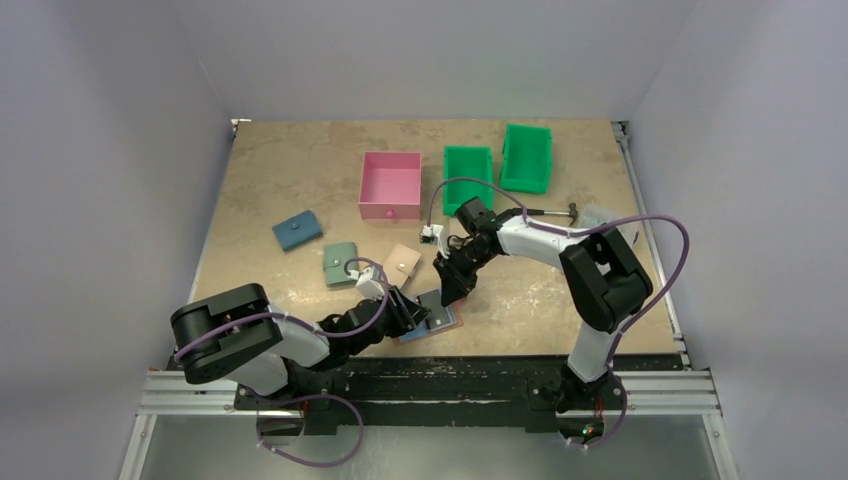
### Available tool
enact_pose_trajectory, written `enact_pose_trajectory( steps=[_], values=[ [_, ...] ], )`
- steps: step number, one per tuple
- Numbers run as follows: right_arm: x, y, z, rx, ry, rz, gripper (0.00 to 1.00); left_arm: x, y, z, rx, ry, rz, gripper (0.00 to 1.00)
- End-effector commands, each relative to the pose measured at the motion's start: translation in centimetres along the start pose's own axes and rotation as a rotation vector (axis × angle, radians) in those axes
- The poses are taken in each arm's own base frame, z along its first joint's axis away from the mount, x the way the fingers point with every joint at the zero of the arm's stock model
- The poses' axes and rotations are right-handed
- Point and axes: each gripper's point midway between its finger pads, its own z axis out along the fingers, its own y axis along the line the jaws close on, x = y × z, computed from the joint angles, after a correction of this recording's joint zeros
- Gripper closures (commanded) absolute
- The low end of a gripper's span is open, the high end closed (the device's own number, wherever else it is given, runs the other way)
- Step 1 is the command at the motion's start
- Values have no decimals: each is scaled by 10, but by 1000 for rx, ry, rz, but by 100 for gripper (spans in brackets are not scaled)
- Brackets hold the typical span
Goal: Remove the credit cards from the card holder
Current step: Remove the credit card from the card holder.
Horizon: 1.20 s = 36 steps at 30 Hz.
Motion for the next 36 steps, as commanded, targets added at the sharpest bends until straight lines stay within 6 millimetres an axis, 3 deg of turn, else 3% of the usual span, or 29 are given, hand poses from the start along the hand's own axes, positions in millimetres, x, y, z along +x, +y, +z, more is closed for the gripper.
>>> enact_pose_trajectory(
  steps=[1,16,23,32,36],
  values=[
    [-1,-1,0,-1,-13,10,77,-1,-5,4,9,1,16,58],
    [10,-5,9,-30,22,52,74,2,-2,6,1,8,16,56],
    [12,3,11,-83,27,56,76,5,4,8,-13,14,16,54],
    [21,-3,19,-65,58,87,92,8,6,9,-4,21,-8,55],
    [21,-6,20,-54,58,94,95,6,3,6,17,13,-27,56]
  ],
)
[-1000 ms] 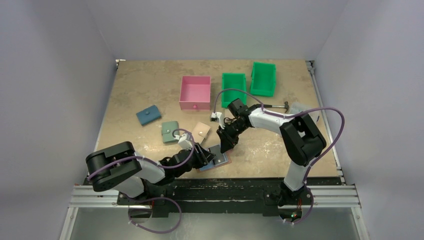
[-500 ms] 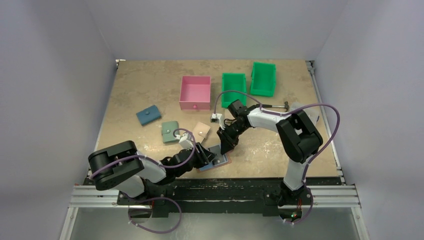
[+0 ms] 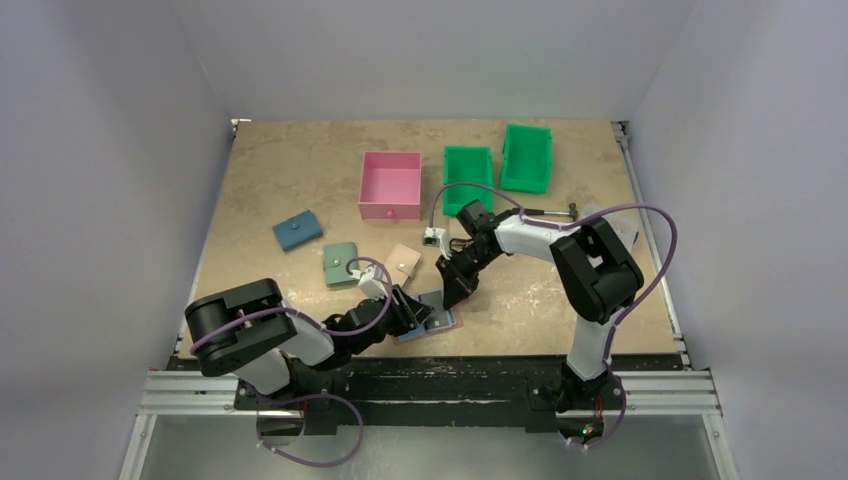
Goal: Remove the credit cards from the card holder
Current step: Remove the credit card from the card holder.
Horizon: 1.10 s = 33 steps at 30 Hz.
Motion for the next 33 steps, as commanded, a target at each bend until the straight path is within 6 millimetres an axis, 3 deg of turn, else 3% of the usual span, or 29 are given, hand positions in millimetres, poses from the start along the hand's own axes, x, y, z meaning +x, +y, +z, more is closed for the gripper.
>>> enact_pose_trajectory(
  steps=[1,12,27,29,33],
  values=[
    [6,-2,10,1,29,19,95,4,7,-2,-11,17,-15,57],
    [9,-40,5,212,28,100,100,5,19,-11,-77,50,12,54],
    [8,-14,15,25,16,119,96,12,28,-8,-71,90,-32,53],
    [10,-17,17,38,28,124,96,12,30,-8,-77,89,-36,53],
    [16,-43,16,185,44,172,95,10,34,-10,-98,81,-40,53]
  ],
)
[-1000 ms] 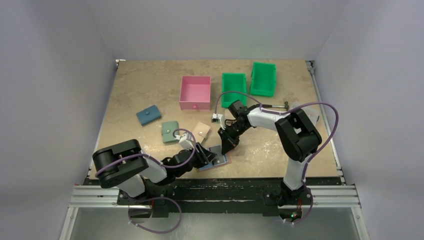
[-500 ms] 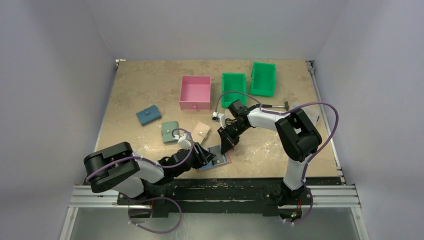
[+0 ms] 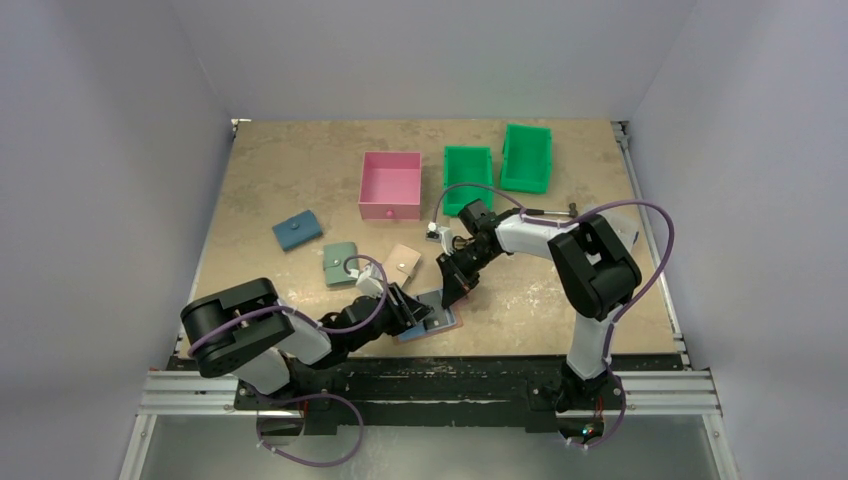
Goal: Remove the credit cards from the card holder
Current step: Remove the credit card from the card holder.
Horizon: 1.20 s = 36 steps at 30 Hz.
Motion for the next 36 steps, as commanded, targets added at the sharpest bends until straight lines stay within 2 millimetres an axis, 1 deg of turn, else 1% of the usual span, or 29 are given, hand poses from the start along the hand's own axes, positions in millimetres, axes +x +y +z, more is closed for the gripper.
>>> enact_pose_trajectory(
  steps=[1,4,7,9,11,16,20,23,24,26,27,28,33,36],
  values=[
    [11,-40,15,181,47,10,95,8,34,-7,-109,31,10,53],
    [13,-33,17,141,60,1,95,6,32,-9,-96,17,-11,53],
    [15,-15,22,47,77,-13,98,2,28,-11,-70,-1,-40,58],
    [15,-7,24,13,84,-20,98,-1,25,-14,-49,-13,-59,61],
    [16,-6,26,8,88,-17,98,-3,21,-15,-27,-24,-72,64],
    [17,-6,28,5,89,-4,98,-6,17,-14,-14,-32,-70,65],
    [16,-9,28,24,87,-1,97,-5,15,-14,-6,-31,-70,69],
    [17,-14,29,49,92,3,96,-4,17,-13,-9,-29,-67,74],
    [17,-16,28,54,92,4,95,-4,18,-13,-12,-30,-66,78],
    [17,-17,28,64,92,2,95,-3,21,-13,-18,-27,-64,88],
    [17,-18,27,72,92,3,94,-3,23,-12,-22,-27,-61,98],
    [16,-20,26,80,90,5,94,-2,24,-13,-24,-26,-59,100],
    [17,-38,19,147,79,35,92,-2,35,-17,-51,-28,-48,100],
    [15,-46,13,179,65,48,91,-3,37,-20,-49,-28,-40,100]
  ],
)
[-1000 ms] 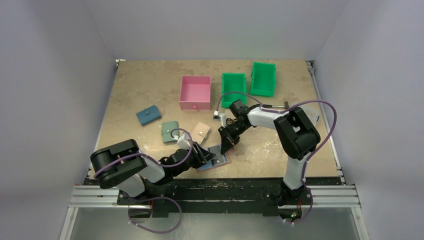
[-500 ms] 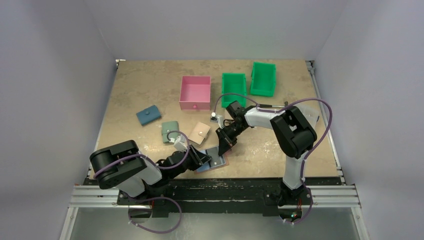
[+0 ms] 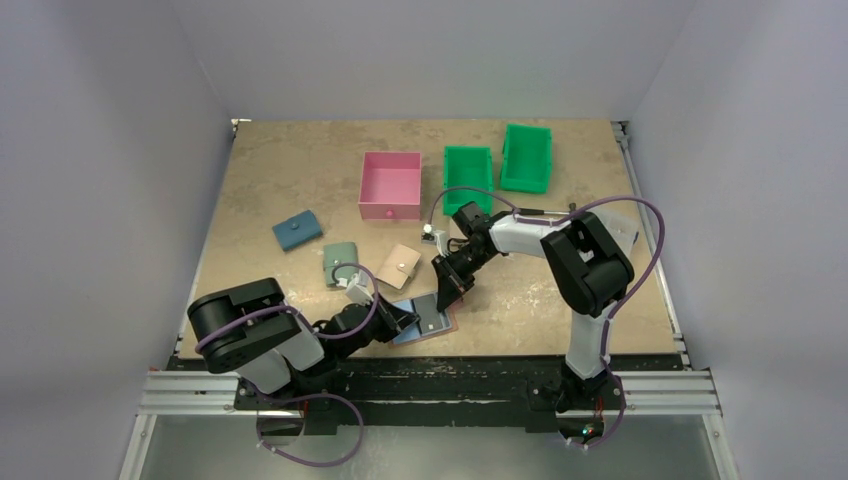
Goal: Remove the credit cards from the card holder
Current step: Remove the credit card from the card holder.
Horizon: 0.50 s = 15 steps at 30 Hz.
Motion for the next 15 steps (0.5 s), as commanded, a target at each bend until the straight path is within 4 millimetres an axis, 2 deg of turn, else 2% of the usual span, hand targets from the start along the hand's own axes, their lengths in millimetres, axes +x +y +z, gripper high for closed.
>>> enact_pose_trajectory(
  steps=[1,15],
  values=[
    [12,-56,0,229,35,-1,90,-4,15,-6,-32,-13,36,100],
    [6,-66,-17,280,6,-18,86,2,14,-7,-23,40,108,100]
  ],
)
